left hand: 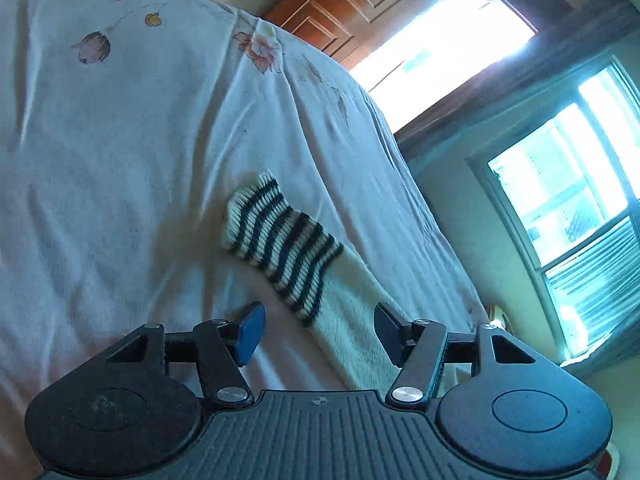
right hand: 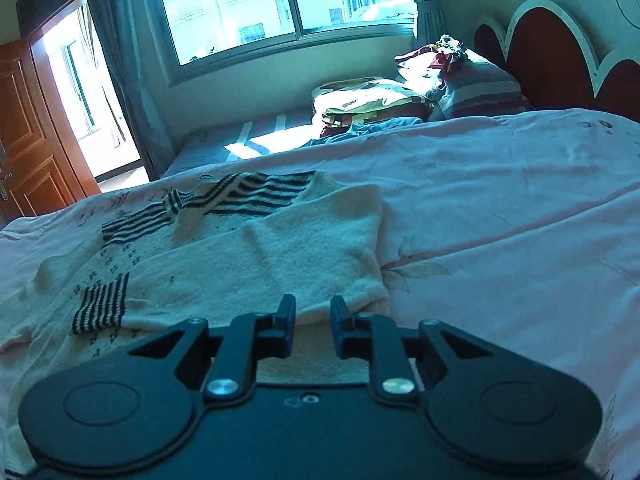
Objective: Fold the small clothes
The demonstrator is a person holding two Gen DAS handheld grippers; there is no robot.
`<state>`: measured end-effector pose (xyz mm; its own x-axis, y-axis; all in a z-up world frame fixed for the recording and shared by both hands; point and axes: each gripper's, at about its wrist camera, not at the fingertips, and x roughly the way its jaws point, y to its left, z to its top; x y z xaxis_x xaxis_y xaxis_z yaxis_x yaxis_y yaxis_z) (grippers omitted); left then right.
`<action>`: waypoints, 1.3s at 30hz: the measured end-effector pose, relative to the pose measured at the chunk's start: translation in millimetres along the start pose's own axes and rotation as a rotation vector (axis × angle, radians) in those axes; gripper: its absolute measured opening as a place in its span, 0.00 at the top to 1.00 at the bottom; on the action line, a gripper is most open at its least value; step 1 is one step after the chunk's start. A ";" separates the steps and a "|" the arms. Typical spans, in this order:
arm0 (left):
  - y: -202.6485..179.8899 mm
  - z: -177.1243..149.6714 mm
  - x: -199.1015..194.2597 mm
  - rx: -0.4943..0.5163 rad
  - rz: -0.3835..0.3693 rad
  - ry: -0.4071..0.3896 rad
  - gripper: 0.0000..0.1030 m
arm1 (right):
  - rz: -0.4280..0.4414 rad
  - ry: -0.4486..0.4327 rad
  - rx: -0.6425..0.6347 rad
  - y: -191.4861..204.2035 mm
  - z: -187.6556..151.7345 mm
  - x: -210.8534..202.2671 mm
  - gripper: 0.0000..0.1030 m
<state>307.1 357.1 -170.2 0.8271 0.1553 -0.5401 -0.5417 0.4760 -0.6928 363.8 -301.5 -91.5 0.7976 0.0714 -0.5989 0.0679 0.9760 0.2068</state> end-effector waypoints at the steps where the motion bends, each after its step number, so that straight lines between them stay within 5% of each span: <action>1: 3.2 3.1 3.5 -0.016 -0.012 -0.006 0.41 | 0.007 -0.008 0.013 4.1 3.1 -2.7 0.80; 5: 8.6 10.8 14.8 -0.032 -0.036 -0.012 0.41 | 0.018 -0.034 0.019 20.5 12.0 -8.6 0.80; 6: 7.9 11.9 16.3 -0.026 -0.032 -0.011 0.49 | 0.018 -0.038 0.014 23.5 13.2 -9.6 0.80; 8: 6.4 13.9 22.6 0.011 0.026 0.007 0.97 | 0.019 -0.039 0.010 27.0 13.7 -10.3 0.80; 10: -0.1 20.2 25.5 0.011 0.013 0.022 0.96 | 0.019 -0.041 0.010 27.2 12.9 -11.2 0.80; 13: -67.3 0.6 16.1 0.258 -0.147 0.050 0.96 | 0.022 -0.044 0.032 23.4 9.6 -11.3 0.80; 16: -158.8 -65.8 15.6 0.540 -0.279 0.164 0.96 | 0.024 -0.042 0.063 19.2 5.9 -9.1 0.80; 19: -224.9 -142.4 23.0 0.687 -0.357 0.254 0.96 | 0.030 -0.044 0.082 13.9 5.0 -10.2 0.80; 28: -310.8 -317.8 43.7 0.959 -0.304 0.473 0.96 | 0.087 -0.016 0.225 -20.3 0.9 -10.0 0.74; 29: -312.5 -328.2 39.8 1.004 -0.290 0.452 0.93 | 0.110 -0.005 0.242 -21.1 0.4 -6.3 0.70; 30: -313.9 -334.3 32.7 1.042 -0.299 0.423 0.73 | 0.131 0.002 0.257 -21.2 -0.4 -3.2 0.66; 31: -311.8 -331.7 22.1 1.061 -0.345 0.417 0.40 | 0.166 0.014 0.283 -19.3 -0.9 2.7 0.58; 32: -309.3 -328.8 11.3 1.064 -0.374 0.395 0.31 | 0.201 0.023 0.303 -16.1 -1.5 8.0 0.53; 37: -268.4 -268.2 -33.2 1.046 -0.380 0.267 0.29 | 0.335 0.113 0.361 13.6 -5.5 43.4 0.43; 39: -234.2 -239.0 -36.6 1.030 -0.287 0.209 0.29 | 0.326 0.140 0.329 26.9 -8.8 56.5 0.43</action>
<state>367.9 33.0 -102.4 0.8080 -0.1812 -0.5606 0.1335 0.9831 -0.1254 405.4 -269.4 -126.7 0.7223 0.4118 -0.5556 0.0315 0.7830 0.6212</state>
